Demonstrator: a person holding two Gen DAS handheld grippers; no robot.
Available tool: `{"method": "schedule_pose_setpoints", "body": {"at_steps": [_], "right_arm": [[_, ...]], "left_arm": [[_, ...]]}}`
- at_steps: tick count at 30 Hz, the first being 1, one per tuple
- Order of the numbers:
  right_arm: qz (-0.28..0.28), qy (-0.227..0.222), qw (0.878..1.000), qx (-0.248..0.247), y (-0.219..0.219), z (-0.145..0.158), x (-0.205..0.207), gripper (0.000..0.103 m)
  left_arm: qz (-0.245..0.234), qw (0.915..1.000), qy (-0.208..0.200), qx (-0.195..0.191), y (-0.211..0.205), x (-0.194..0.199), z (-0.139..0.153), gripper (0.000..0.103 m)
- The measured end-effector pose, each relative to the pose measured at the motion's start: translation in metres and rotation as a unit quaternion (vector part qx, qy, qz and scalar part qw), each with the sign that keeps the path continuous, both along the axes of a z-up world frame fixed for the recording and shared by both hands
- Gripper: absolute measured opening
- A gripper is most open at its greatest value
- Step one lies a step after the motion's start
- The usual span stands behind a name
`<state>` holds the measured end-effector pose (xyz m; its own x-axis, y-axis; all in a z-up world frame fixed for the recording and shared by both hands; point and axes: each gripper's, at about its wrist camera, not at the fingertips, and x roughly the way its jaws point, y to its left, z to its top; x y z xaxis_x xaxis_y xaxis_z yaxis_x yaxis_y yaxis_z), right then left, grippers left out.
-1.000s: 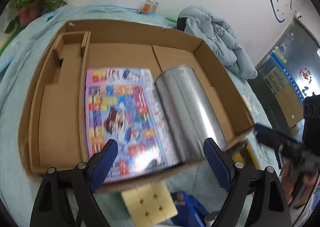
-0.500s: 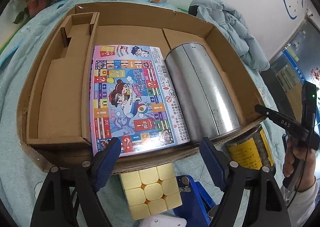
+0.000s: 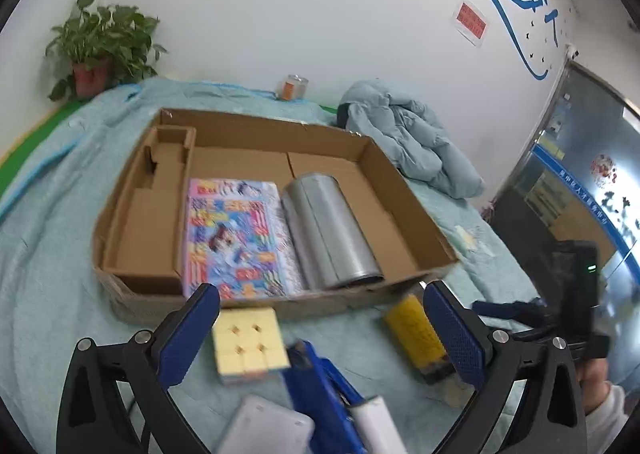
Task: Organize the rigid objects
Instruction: 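Open both grippers and withdraw from the silver can, then grasp the clear yellow-labelled jar with both grippers and lift it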
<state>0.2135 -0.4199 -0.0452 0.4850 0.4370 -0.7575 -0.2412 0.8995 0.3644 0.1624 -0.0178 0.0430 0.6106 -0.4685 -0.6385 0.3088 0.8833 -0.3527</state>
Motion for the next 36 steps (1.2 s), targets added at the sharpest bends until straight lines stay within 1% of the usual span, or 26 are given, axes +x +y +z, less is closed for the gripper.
{"method": "schedule_pose_setpoints", "body": {"at_steps": [2,4,5,6,9,10,12,15,17,19,20,21,23,24,25,26,27,28,30,36], "right_arm": [[0.0,0.023,1.0,-0.008,0.003,-0.013,0.003,0.088],[-0.015,0.031,0.999,-0.023,0.005,-0.02,0.006,0.082],[-0.025,0.03,0.999,-0.036,0.005,-0.021,0.007,0.069],[-0.029,0.03,0.998,-0.046,0.005,-0.022,0.008,0.069],[-0.026,0.034,0.998,-0.045,0.005,-0.021,0.003,0.068],[-0.019,0.033,0.998,-0.05,0.008,-0.022,-0.001,0.068],[0.003,0.037,0.998,-0.059,0.014,-0.019,-0.012,0.067],[0.029,0.056,0.997,-0.049,0.018,-0.017,-0.029,0.066],[0.038,0.064,0.997,-0.031,0.018,-0.016,-0.036,0.068],[0.038,0.08,0.996,0.029,0.01,-0.015,-0.037,0.068],[0.04,0.088,0.994,0.055,0.005,-0.016,-0.036,0.068],[0.041,0.098,0.992,0.07,0.001,-0.019,-0.034,0.068],[0.032,0.107,0.993,0.048,-0.001,-0.027,-0.03,0.07],[0.032,0.113,0.992,0.05,-0.003,-0.032,-0.027,0.07],[0.034,0.122,0.99,0.067,-0.006,-0.037,-0.024,0.07],[0.037,0.13,0.988,0.079,-0.006,-0.04,-0.022,0.071],[0.044,0.136,0.986,0.085,-0.003,-0.043,-0.02,0.073],[0.047,0.132,0.987,0.082,0.001,-0.044,-0.018,0.074],[0.054,0.124,0.988,0.069,0.008,-0.044,-0.017,0.077],[0.053,0.127,0.987,0.08,0.014,-0.054,-0.012,0.082]], "left_arm": [[-0.012,0.9997,0.018,-0.009,-0.013,-0.005,-0.007,0.102],[-0.039,0.9977,0.049,-0.027,-0.027,-0.005,-0.015,0.102],[-0.05,0.9961,0.061,-0.038,-0.032,-0.005,-0.019,0.102],[-0.062,0.9936,0.078,-0.054,-0.038,-0.006,-0.022,0.102],[-0.08,0.9865,0.112,-0.088,-0.052,-0.005,-0.032,0.102],[-0.085,0.9838,0.124,-0.097,-0.057,-0.004,-0.034,0.102],[-0.108,0.9758,0.158,-0.106,-0.071,-0.001,-0.043,0.102],[-0.144,0.9644,0.196,-0.104,-0.098,0.003,-0.057,0.101],[-0.153,0.9571,0.225,-0.099,-0.113,0.007,-0.068,0.1],[-0.159,0.9528,0.245,-0.083,-0.127,0.009,-0.078,0.096],[-0.161,0.9521,0.248,-0.078,-0.131,0.01,-0.079,0.096],[-0.161,0.9515,0.252,-0.072,-0.135,0.01,-0.082,0.096],[-0.162,0.9485,0.263,-0.069,-0.14,0.013,-0.087,0.094],[-0.161,0.9472,0.269,-0.066,-0.142,0.016,-0.091,0.092],[-0.16,0.9479,0.27,-0.056,-0.145,0.017,-0.093,0.09],[-0.16,0.9491,0.268,-0.043,-0.147,0.019,-0.095,0.09],[-0.157,0.9503,0.266,-0.035,-0.15,0.02,-0.096,0.09],[-0.155,0.951,0.266,-0.023,-0.154,0.021,-0.097,0.09],[-0.154,0.9515,0.266,-0.014,-0.154,0.021,-0.101,0.09],[-0.146,0.9464,0.288,-0.011,-0.162,0.031,-0.116,0.088]]}}
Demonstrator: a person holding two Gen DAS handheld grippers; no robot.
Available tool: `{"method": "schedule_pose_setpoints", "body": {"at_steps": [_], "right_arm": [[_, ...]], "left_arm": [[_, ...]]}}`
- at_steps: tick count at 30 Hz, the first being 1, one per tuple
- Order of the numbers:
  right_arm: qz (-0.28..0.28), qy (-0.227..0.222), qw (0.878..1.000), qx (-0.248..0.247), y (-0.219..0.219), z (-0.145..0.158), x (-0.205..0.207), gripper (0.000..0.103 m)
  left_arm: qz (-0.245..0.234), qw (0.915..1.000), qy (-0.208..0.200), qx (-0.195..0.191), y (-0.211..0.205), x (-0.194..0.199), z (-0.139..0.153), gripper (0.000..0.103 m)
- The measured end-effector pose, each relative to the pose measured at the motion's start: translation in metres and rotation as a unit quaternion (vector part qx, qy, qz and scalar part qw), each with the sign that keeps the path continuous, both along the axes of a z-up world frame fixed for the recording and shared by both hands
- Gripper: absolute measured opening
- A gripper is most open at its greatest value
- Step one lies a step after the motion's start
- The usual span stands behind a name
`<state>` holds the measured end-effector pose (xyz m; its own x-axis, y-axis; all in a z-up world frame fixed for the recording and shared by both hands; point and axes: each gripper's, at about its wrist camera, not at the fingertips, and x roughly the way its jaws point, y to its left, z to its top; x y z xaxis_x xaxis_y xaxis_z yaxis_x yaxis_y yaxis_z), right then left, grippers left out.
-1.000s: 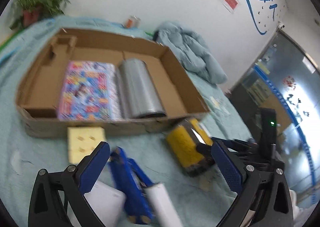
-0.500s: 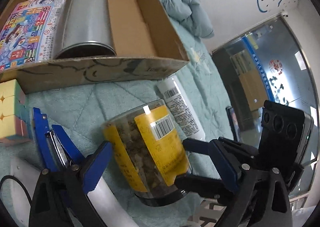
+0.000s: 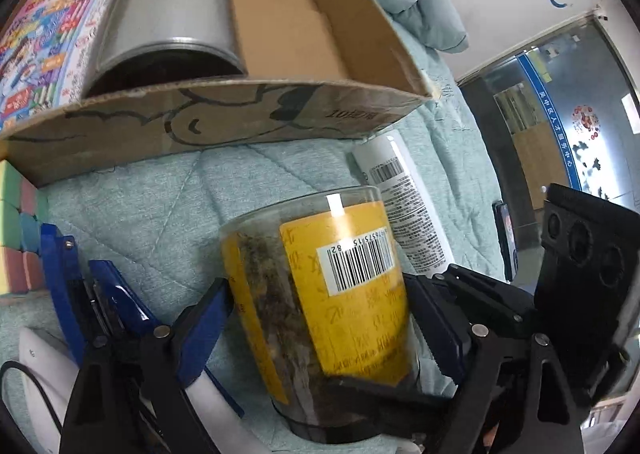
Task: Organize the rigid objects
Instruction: 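Grasp the clear yellow-labelled jar with both grippers and lift it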
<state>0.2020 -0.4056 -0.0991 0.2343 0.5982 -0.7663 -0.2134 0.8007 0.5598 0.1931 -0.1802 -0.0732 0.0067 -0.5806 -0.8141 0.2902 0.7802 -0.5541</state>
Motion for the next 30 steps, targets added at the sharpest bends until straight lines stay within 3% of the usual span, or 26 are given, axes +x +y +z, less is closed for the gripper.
{"method": "schedule_pose_setpoints", "body": {"at_steps": [8,12,20,27,30], "right_arm": [[-0.01,-0.006,1.0,-0.011,0.011,-0.002,0.001,0.085],[-0.013,-0.014,1.0,-0.016,0.016,0.005,0.004,0.084],[-0.014,-0.123,0.992,-0.023,0.019,0.077,0.008,0.084],[0.008,-0.2,0.979,-0.037,0.016,0.143,0.049,0.084],[0.023,-0.201,0.979,-0.039,0.013,0.161,0.08,0.084]], "left_arm": [[0.003,1.0,0.0,-0.005,0.006,0.004,0.0,0.086],[0.01,0.9996,-0.022,-0.015,0.012,-0.001,0.017,0.084],[0.028,0.9894,-0.137,-0.038,0.023,0.006,0.111,0.083],[0.034,0.9743,-0.219,-0.038,0.019,0.047,0.19,0.083],[0.039,0.9742,-0.219,-0.036,0.015,0.075,0.207,0.083]]}}
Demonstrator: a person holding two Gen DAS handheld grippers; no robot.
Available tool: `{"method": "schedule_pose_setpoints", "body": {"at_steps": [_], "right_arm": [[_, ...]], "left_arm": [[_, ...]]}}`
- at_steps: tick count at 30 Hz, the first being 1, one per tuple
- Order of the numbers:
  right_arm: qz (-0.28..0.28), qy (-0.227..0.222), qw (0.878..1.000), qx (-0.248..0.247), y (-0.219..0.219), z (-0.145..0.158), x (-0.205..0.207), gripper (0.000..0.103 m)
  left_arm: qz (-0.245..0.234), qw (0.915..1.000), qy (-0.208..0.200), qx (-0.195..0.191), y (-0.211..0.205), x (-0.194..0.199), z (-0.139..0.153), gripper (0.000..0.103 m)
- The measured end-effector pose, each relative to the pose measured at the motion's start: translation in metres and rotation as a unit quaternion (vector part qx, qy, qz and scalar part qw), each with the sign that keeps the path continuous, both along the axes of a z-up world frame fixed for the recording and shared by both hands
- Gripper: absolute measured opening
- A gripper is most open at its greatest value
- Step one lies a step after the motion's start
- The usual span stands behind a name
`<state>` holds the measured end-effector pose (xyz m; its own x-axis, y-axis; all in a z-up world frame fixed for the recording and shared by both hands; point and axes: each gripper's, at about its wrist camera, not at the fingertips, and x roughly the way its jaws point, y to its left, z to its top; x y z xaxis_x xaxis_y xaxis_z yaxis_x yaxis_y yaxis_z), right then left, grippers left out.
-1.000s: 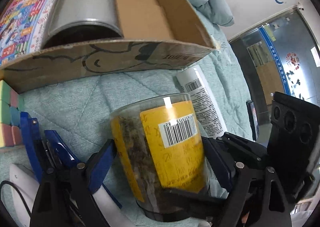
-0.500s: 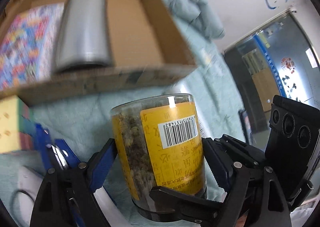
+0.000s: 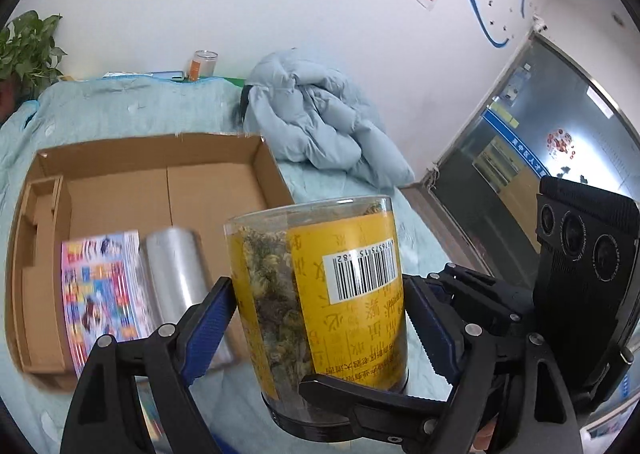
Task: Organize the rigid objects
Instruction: 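Grasp the clear yellow-labelled jar with both grippers and lift it, then lower the jar upright into the box beside the silver can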
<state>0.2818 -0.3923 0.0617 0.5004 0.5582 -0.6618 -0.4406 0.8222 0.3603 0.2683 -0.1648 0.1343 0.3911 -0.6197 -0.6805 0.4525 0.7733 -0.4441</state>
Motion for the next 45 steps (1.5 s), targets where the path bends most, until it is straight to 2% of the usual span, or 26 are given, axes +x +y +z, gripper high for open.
{"method": "schedule_pose_setpoints", "body": {"at_steps": [3,8,12,16,20,25,28,31,35,37,39,42,45], "right_arm": [[0.002,0.021,1.0,-0.002,-0.006,0.0,0.027,0.084],[-0.002,0.066,0.998,-0.004,-0.013,-0.018,0.05,0.084],[-0.004,0.105,0.994,0.003,-0.015,-0.05,0.056,0.084],[-0.011,0.133,0.991,-0.011,-0.012,-0.079,0.059,0.084],[-0.008,0.144,0.989,-0.032,-0.008,-0.095,0.061,0.082],[-0.006,0.153,0.987,-0.048,0.0,-0.104,0.064,0.081],[-0.009,0.161,0.986,-0.048,0.0,-0.107,0.068,0.081],[-0.017,0.171,0.984,-0.056,0.0,-0.115,0.071,0.081],[-0.031,0.184,0.981,-0.049,-0.001,-0.123,0.074,0.081],[-0.038,0.19,0.98,-0.05,-0.001,-0.127,0.076,0.083],[-0.039,0.191,0.979,-0.054,0.0,-0.13,0.076,0.083],[-0.041,0.177,0.983,-0.026,-0.007,-0.126,0.066,0.086],[-0.078,0.12,0.989,-0.021,-0.019,-0.107,0.041,0.088]], "left_arm": [[0.001,0.9998,0.022,0.0,-0.007,0.03,-0.001,0.082],[-0.012,0.998,0.058,0.022,-0.019,0.058,-0.03,0.082],[-0.013,0.9944,0.1,0.032,-0.024,0.063,-0.075,0.082],[-0.016,0.9908,0.126,0.048,-0.031,0.064,-0.111,0.081],[-0.003,0.9881,0.14,0.064,-0.034,0.067,-0.129,0.081],[0.005,0.9848,0.158,0.072,-0.033,0.074,-0.139,0.081],[0.019,0.9864,0.138,0.087,-0.031,0.076,-0.132,0.081],[0.025,0.9879,0.134,0.074,-0.025,0.076,-0.125,0.081],[0.029,0.9898,0.107,0.089,-0.017,0.065,-0.118,0.081],[0.04,0.9909,0.088,0.094,-0.009,0.052,-0.114,0.081],[0.051,0.9929,0.051,0.095,0.001,0.037,-0.104,0.081],[0.066,0.994,-0.005,0.087,0.022,0.008,-0.087,0.083],[0.083,0.9929,-0.048,0.072,0.045,-0.021,-0.076,0.094]]}}
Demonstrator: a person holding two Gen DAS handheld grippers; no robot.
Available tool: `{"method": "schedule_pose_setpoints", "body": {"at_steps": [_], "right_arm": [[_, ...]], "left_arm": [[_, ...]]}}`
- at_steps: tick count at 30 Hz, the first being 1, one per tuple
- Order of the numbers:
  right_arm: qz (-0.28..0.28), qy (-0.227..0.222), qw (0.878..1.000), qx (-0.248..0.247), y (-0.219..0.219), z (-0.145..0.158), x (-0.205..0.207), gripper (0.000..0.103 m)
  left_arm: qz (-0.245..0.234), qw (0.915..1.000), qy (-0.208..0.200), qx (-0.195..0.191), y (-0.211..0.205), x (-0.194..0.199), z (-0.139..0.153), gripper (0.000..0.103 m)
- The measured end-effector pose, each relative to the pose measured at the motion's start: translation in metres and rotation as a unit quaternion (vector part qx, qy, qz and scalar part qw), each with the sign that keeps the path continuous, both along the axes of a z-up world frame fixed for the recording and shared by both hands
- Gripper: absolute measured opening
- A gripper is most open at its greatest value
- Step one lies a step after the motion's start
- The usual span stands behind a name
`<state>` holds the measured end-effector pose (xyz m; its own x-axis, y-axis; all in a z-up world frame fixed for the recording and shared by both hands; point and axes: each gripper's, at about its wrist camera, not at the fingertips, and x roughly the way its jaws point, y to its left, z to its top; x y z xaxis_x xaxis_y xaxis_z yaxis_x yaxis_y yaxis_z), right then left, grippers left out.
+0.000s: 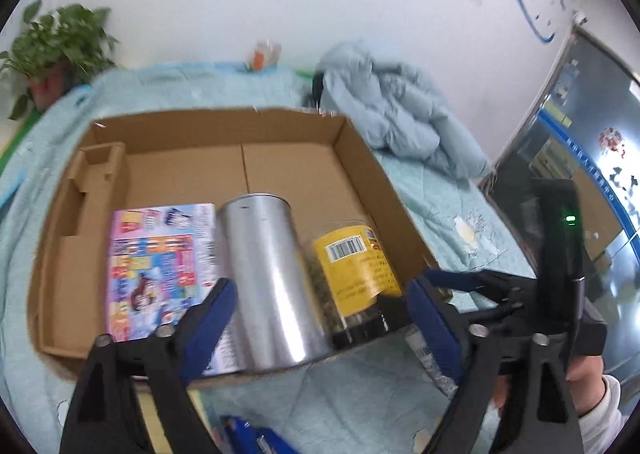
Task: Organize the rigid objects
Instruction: 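Lower the jar upright into the box beside the silver can, then open both grippers and move toward the white spray bottle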
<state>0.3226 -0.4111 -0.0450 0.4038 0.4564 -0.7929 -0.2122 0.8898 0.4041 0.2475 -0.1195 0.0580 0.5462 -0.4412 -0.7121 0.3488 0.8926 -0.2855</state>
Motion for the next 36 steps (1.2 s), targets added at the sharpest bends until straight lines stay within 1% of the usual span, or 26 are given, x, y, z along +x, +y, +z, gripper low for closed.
{"method": "schedule_pose_setpoints", "body": {"at_steps": [1,2,3,5,7,9,13,15,18,22,26,30,33,36], "right_arm": [[-0.019,-0.025,0.999,-0.012,-0.002,0.008,-0.011,0.088],[-0.034,-0.05,0.998,-0.024,-0.002,0.017,-0.024,0.088],[-0.04,-0.071,0.996,-0.031,-0.001,0.023,-0.036,0.088],[-0.04,-0.098,0.993,-0.045,0.005,0.031,-0.057,0.088],[-0.042,-0.113,0.99,-0.075,0.014,0.034,-0.074,0.088],[-0.054,-0.122,0.986,-0.102,0.02,0.033,-0.086,0.088],[-0.081,-0.125,0.982,-0.119,0.016,0.032,-0.105,0.088],[-0.083,-0.136,0.978,-0.134,0.018,0.034,-0.113,0.088],[-0.08,-0.158,0.974,-0.144,0.023,0.042,-0.132,0.088],[-0.073,-0.19,0.966,-0.159,0.03,0.051,-0.156,0.088],[-0.071,-0.2,0.964,-0.16,0.034,0.053,-0.172,0.088],[-0.071,-0.21,0.962,-0.162,0.034,0.052,-0.189,0.088],[-0.076,-0.207,0.962,-0.163,0.031,0.047,-0.198,0.088],[-0.08,-0.197,0.965,-0.154,0.026,0.04,-0.209,0.088]], "left_arm": [[0.01,0.9998,-0.017,0.001,0.007,-0.008,0.002,0.101],[0.026,0.9987,-0.043,0.007,0.015,-0.022,0.006,0.102],[0.038,0.997,-0.066,0.014,0.023,-0.034,0.008,0.102],[0.053,0.9939,-0.092,0.029,0.035,-0.053,0.011,0.102],[0.07,0.9912,-0.105,0.039,0.045,-0.071,0.013,0.102],[0.088,0.9892,-0.11,0.042,0.051,-0.083,0.015,0.102],[0.11,0.9837,-0.135,0.047,0.059,-0.113,0.02,0.102],[0.115,0.9829,-0.138,0.043,0.065,-0.127,0.023,0.102],[0.113,0.9841,-0.133,0.032,0.067,-0.144,0.024,0.102],[0.113,0.9826,-0.142,0.04,0.066,-0.168,0.026,0.102],[0.11,0.9831,-0.14,0.041,0.064,-0.188,0.025,0.102],[0.107,0.9853,-0.13,0.03,0.06,-0.203,0.02,0.102],[0.099,0.9867,-0.125,0.03,0.055,-0.213,0.014,0.102],[0.092,0.9879,-0.121,0.028,0.051,-0.222,0.008,0.102]]}}
